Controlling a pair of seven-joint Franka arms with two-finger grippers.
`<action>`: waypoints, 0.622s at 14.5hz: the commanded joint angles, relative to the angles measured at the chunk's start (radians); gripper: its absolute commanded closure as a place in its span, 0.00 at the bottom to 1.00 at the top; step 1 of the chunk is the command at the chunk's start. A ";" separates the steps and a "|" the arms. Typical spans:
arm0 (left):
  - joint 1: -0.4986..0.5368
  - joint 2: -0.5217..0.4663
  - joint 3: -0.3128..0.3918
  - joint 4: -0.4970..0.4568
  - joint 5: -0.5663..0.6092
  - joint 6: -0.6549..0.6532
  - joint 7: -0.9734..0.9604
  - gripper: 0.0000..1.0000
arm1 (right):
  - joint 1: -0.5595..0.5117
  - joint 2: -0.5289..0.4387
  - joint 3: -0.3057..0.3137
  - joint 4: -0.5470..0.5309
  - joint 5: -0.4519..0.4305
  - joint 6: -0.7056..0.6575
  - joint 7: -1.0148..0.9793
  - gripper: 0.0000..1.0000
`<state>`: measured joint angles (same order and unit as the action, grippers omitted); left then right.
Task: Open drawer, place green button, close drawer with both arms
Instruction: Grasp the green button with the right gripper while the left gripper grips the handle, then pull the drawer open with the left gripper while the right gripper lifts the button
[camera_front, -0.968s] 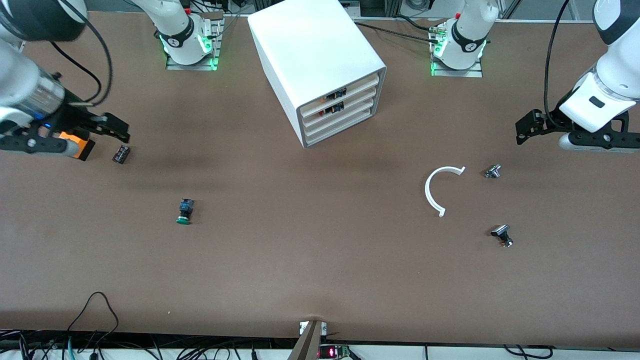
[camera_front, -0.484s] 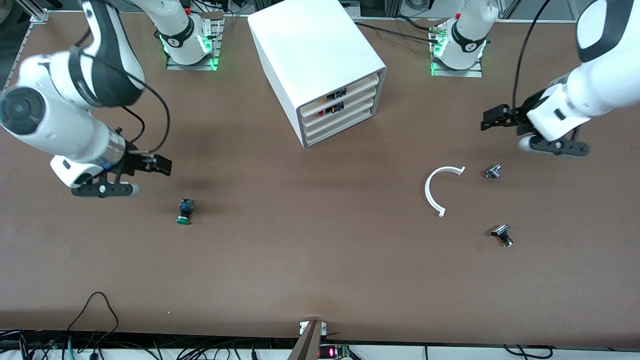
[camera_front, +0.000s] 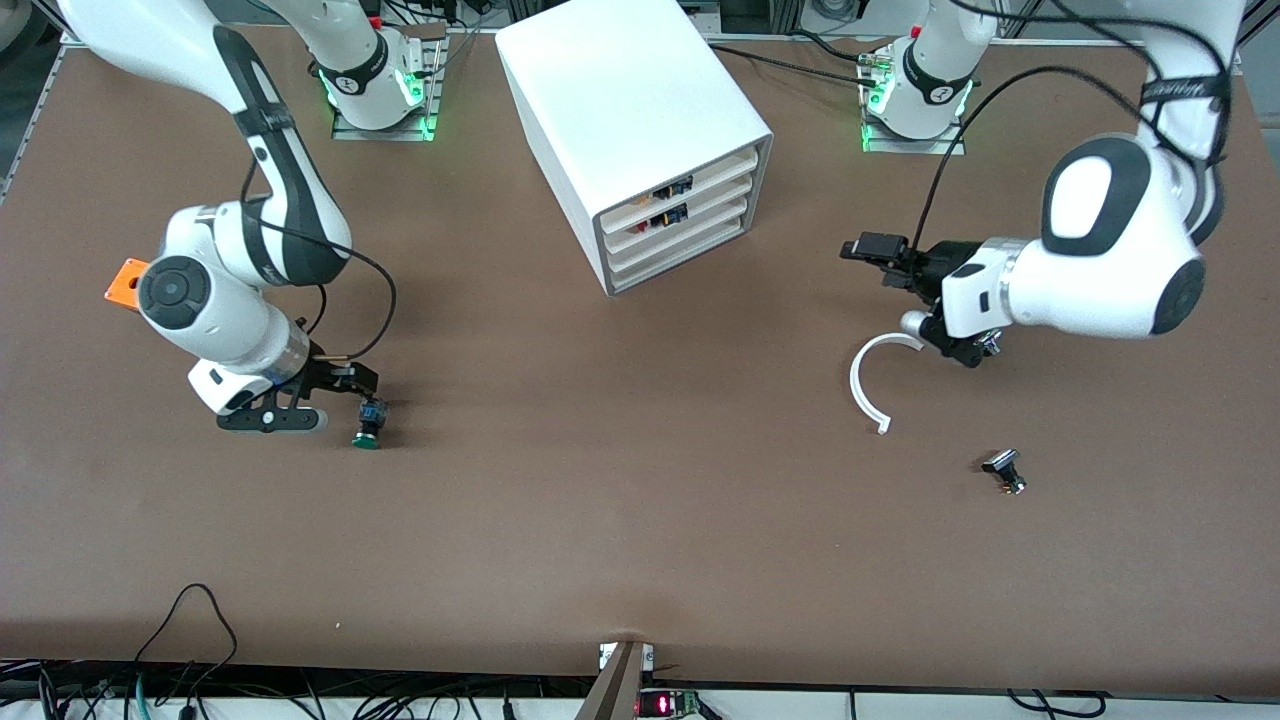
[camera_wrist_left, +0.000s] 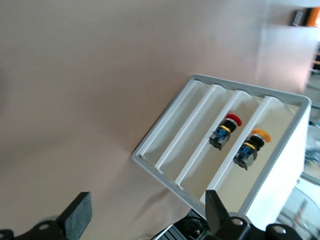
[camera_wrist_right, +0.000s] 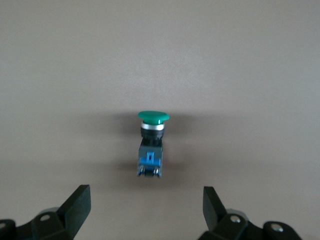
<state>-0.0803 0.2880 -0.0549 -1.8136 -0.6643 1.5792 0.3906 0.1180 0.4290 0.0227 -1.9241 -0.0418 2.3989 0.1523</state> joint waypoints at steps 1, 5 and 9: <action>0.005 0.046 0.001 -0.050 -0.133 0.025 0.172 0.00 | -0.003 0.042 0.005 -0.026 -0.013 0.078 -0.011 0.01; 0.004 0.048 -0.042 -0.189 -0.297 0.137 0.339 0.00 | -0.006 0.100 0.005 -0.026 -0.012 0.138 -0.011 0.01; 0.004 0.126 -0.059 -0.234 -0.380 0.147 0.503 0.07 | -0.006 0.140 0.005 -0.024 -0.012 0.195 -0.010 0.07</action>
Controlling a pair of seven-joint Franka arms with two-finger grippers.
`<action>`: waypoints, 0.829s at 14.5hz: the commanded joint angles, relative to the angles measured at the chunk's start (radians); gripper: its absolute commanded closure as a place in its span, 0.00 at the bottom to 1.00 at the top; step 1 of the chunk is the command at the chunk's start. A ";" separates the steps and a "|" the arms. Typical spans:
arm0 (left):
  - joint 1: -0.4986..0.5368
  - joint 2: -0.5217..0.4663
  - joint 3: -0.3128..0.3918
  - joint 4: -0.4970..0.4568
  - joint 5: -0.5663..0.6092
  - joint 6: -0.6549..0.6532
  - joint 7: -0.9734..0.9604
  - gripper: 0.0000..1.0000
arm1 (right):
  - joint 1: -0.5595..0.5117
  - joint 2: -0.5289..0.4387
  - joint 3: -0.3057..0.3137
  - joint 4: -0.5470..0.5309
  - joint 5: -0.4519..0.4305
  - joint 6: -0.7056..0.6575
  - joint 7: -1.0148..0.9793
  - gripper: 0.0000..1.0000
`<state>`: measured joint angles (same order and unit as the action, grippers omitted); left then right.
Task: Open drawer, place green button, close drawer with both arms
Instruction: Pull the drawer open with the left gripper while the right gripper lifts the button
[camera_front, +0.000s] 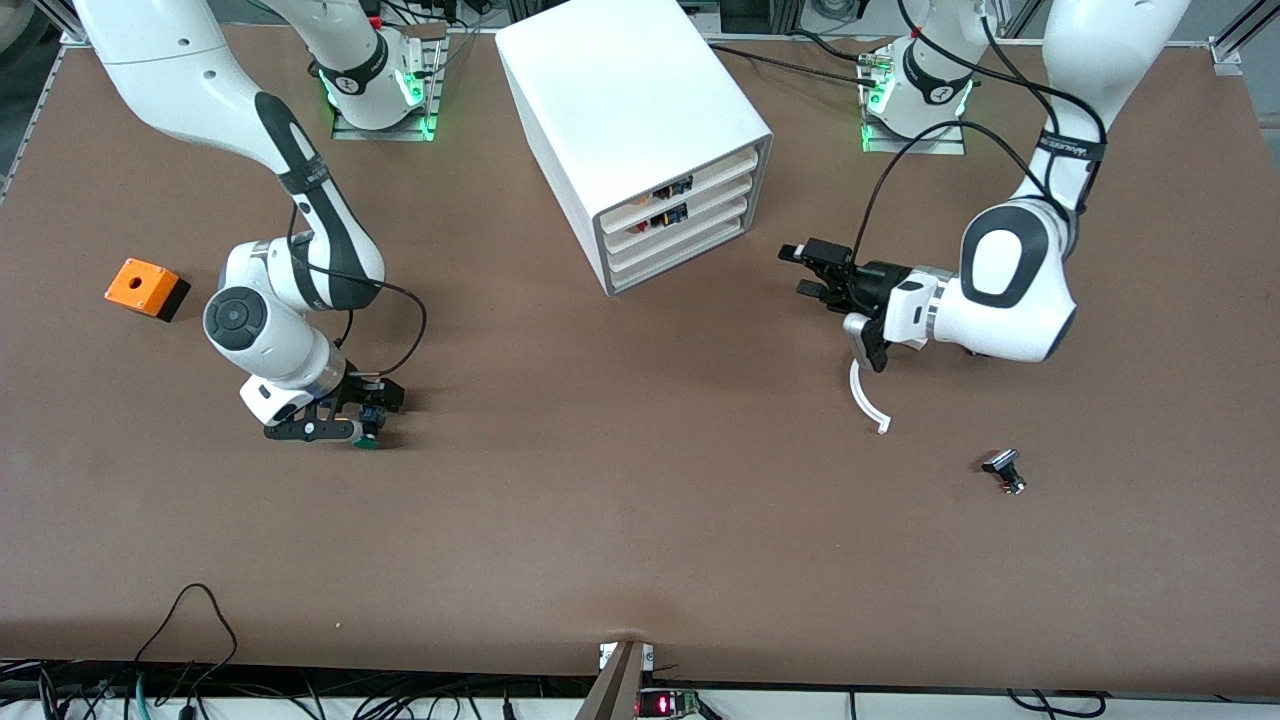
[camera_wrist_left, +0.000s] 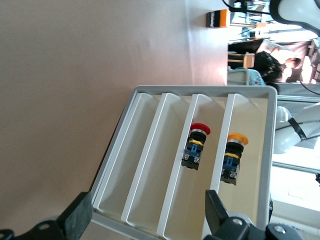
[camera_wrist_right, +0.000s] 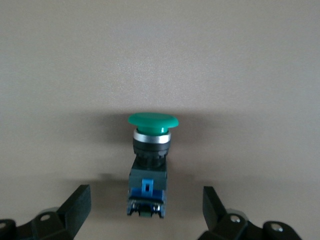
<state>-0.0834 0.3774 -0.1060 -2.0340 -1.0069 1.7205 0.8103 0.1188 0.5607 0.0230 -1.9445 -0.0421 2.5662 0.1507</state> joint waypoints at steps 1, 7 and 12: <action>0.007 0.066 -0.026 -0.014 -0.039 0.002 0.101 0.12 | -0.007 0.008 0.003 -0.002 -0.012 0.028 -0.008 0.14; 0.005 0.215 -0.070 -0.023 -0.185 0.005 0.292 0.20 | -0.005 0.008 0.005 0.004 -0.012 0.020 -0.008 0.91; -0.015 0.230 -0.103 -0.072 -0.251 0.013 0.313 0.37 | -0.007 0.007 0.005 0.022 -0.007 0.011 -0.002 1.00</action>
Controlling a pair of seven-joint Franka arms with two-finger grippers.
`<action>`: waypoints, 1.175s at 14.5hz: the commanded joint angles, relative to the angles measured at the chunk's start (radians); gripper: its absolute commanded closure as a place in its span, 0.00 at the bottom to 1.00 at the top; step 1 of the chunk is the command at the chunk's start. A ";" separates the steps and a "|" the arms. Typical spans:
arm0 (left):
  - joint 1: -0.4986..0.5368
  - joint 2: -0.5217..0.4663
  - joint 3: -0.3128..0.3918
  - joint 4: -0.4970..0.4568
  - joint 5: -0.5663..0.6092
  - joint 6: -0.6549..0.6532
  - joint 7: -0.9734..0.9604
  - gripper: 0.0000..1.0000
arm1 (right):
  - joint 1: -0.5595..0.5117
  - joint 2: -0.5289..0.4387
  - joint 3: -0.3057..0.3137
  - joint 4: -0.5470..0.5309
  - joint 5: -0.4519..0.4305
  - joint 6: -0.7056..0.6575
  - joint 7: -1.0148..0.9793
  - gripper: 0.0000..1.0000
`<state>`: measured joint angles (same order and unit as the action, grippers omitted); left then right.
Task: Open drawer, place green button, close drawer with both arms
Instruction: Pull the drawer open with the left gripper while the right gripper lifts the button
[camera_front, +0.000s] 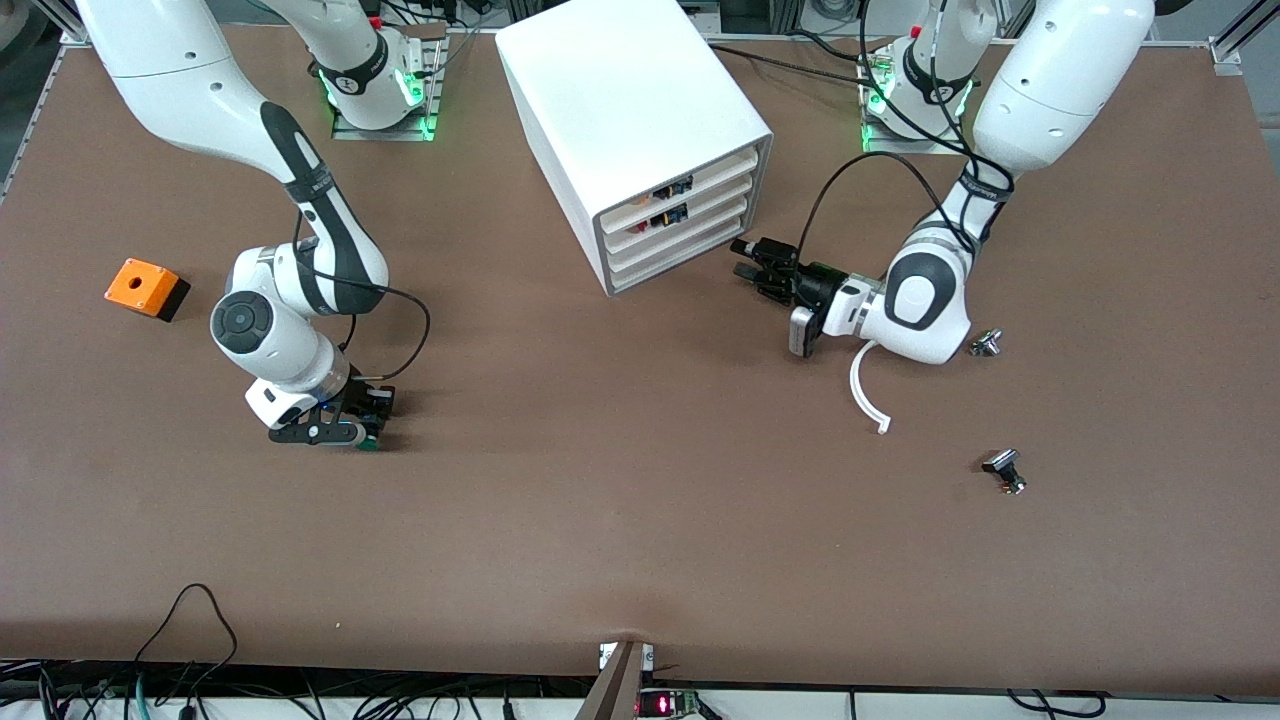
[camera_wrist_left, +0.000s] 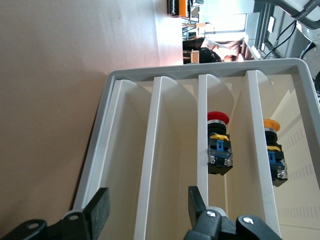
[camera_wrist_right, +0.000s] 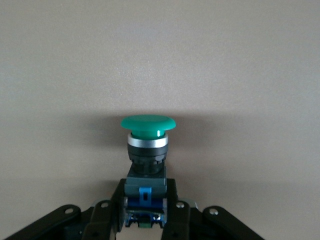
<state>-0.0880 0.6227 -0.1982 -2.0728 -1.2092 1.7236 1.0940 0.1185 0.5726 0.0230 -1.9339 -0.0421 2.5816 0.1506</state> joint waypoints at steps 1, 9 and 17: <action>-0.022 -0.014 -0.015 -0.041 -0.053 0.010 0.030 0.38 | -0.005 -0.007 0.005 0.022 -0.001 -0.023 0.003 1.00; -0.064 0.029 -0.020 -0.076 -0.111 0.022 0.115 0.42 | 0.019 -0.060 0.015 0.265 0.004 -0.441 0.150 1.00; -0.125 0.035 -0.020 -0.092 -0.168 0.059 0.136 1.00 | 0.127 -0.082 0.015 0.521 0.074 -0.725 0.447 1.00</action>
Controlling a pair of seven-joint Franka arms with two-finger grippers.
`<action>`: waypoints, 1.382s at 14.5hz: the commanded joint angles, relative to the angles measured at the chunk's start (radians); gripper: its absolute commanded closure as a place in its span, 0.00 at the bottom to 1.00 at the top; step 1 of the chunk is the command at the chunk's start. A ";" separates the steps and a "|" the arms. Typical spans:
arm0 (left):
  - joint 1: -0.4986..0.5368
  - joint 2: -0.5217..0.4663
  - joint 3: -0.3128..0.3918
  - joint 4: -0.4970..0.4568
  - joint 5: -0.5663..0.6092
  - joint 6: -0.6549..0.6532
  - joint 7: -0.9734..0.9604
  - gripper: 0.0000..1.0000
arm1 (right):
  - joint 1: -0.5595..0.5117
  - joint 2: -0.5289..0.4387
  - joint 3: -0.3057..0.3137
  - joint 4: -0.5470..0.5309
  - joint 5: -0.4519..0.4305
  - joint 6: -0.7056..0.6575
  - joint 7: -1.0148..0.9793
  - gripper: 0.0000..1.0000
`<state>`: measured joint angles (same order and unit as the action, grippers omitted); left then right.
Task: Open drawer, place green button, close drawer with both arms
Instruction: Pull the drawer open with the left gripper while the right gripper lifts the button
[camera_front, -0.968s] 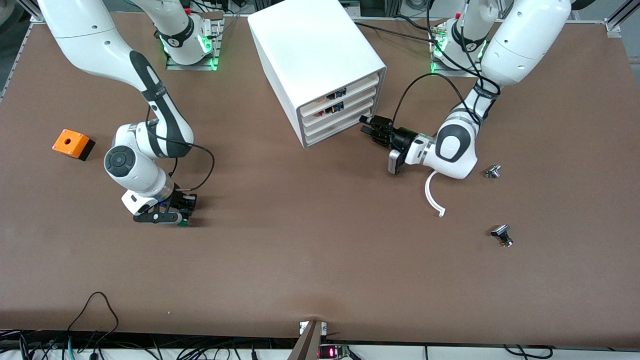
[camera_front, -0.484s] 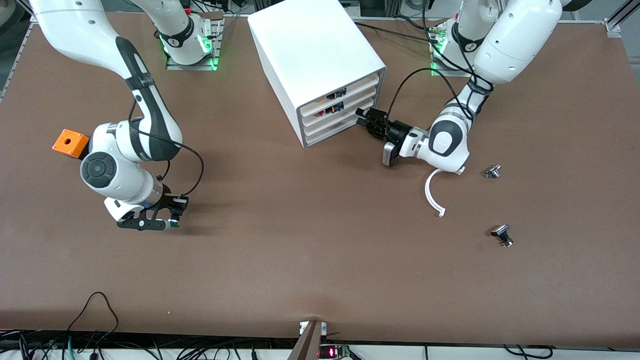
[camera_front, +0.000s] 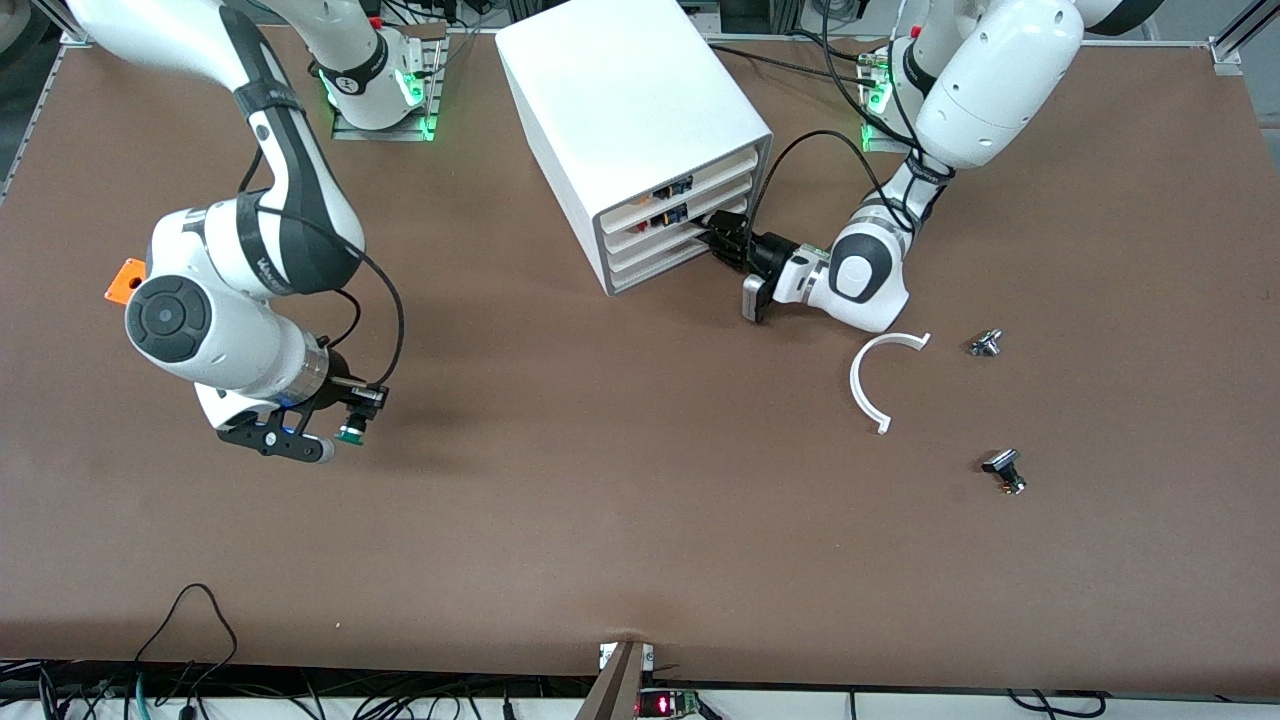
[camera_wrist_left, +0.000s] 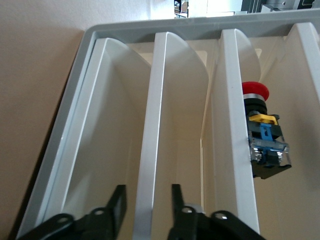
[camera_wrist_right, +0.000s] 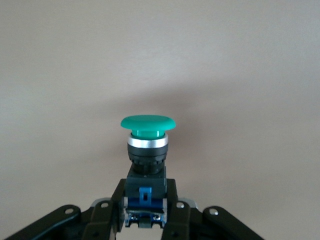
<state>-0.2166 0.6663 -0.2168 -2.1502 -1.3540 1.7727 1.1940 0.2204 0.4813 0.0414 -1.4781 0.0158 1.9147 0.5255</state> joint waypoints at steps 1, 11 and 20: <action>0.006 -0.008 -0.001 -0.013 -0.025 0.010 0.036 1.00 | 0.046 0.010 -0.003 0.084 0.015 -0.078 0.114 1.00; 0.075 -0.010 0.073 0.093 0.082 0.007 -0.060 1.00 | 0.168 0.022 -0.002 0.232 0.016 -0.118 0.404 1.00; 0.121 -0.008 0.102 0.199 0.161 0.007 -0.158 1.00 | 0.364 0.129 -0.003 0.364 0.085 -0.040 0.875 1.00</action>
<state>-0.1060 0.6653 -0.1278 -1.9897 -1.2220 1.7743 1.0725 0.5390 0.5554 0.0461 -1.1830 0.0874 1.8531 1.2961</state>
